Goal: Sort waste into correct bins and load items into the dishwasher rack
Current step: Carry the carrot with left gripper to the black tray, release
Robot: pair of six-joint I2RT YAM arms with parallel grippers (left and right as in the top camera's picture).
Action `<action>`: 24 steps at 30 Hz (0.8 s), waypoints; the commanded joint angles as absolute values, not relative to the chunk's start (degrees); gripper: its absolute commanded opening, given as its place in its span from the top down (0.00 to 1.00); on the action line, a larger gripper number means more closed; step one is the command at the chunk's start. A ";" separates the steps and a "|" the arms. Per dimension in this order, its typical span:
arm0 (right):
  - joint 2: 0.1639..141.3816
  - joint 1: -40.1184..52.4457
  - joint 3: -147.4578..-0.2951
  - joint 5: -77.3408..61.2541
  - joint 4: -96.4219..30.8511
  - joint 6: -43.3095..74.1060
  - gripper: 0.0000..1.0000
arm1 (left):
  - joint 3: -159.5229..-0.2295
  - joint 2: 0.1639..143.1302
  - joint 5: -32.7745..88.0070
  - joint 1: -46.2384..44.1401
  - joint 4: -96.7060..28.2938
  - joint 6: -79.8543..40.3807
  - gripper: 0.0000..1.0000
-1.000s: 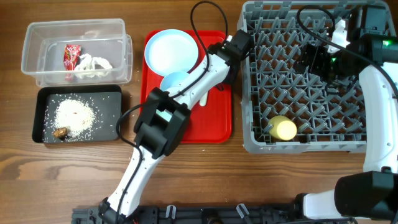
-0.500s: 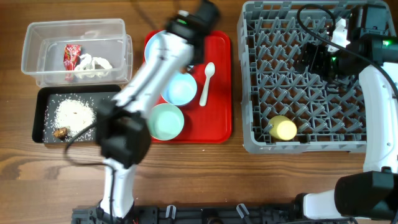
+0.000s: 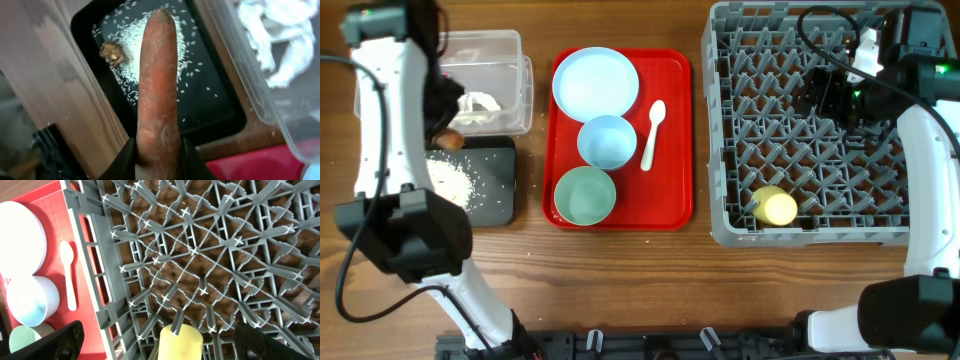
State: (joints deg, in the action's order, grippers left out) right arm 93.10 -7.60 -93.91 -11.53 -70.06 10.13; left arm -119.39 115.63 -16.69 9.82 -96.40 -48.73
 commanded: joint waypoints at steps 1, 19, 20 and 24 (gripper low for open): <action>91.66 -7.57 -94.06 -11.00 -69.93 9.13 0.03 | -115.33 115.07 -17.12 12.58 -96.31 -62.13 0.96; 91.66 -7.57 -94.06 -12.36 -70.08 8.97 0.03 | -81.23 115.09 -17.87 13.15 -65.95 -71.16 0.50; 91.66 -7.57 -94.06 -13.08 -69.93 8.86 0.04 | -81.23 115.07 -17.87 13.15 -65.98 -71.09 0.42; 91.31 -6.44 -94.06 -21.43 -68.05 6.31 0.09 | -81.65 114.91 -17.89 13.15 -65.95 -66.57 0.26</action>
